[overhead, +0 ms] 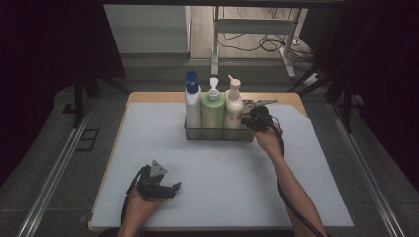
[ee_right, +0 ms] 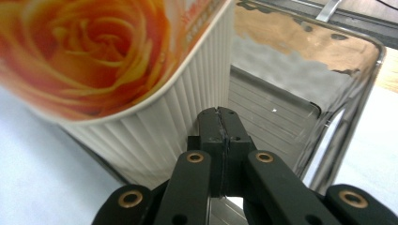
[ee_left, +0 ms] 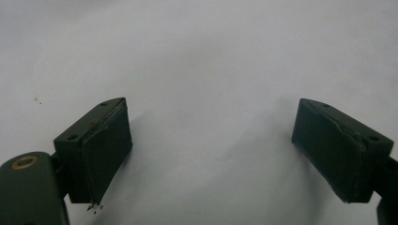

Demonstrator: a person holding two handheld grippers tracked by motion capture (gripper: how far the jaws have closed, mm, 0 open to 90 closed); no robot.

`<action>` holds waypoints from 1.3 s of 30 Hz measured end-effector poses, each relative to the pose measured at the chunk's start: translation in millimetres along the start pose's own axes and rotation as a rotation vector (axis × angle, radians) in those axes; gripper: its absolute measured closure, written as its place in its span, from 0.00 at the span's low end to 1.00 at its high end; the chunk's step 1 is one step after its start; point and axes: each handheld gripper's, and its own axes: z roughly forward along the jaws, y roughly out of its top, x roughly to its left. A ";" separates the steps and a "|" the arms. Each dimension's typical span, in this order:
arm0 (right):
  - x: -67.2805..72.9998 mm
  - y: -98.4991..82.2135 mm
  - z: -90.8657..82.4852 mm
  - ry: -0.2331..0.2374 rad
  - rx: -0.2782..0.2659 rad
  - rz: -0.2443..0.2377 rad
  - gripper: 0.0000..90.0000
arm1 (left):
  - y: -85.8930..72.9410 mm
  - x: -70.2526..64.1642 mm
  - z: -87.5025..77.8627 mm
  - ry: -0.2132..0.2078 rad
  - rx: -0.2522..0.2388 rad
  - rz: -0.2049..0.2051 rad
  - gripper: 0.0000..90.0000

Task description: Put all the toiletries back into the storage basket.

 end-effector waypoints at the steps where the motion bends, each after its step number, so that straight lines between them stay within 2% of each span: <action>1: 1.3 0.1 0.1 0.002 0.000 -0.001 1.00 | 0.0 0.0 0.0 0.000 0.000 0.000 0.13; 18: 8.7 -1.4 -7.9 0.012 -0.005 -0.020 1.00 | 0.0 0.0 0.0 0.000 0.000 -0.001 0.13; 32: 10.3 -5.8 -5.5 0.019 0.016 -0.017 1.00 | 0.0 0.0 0.1 0.000 -0.001 0.000 0.13; 39: 7.6 -6.3 -9.0 0.015 0.007 -0.013 0.93 | 0.0 0.0 0.1 0.000 0.000 0.000 0.13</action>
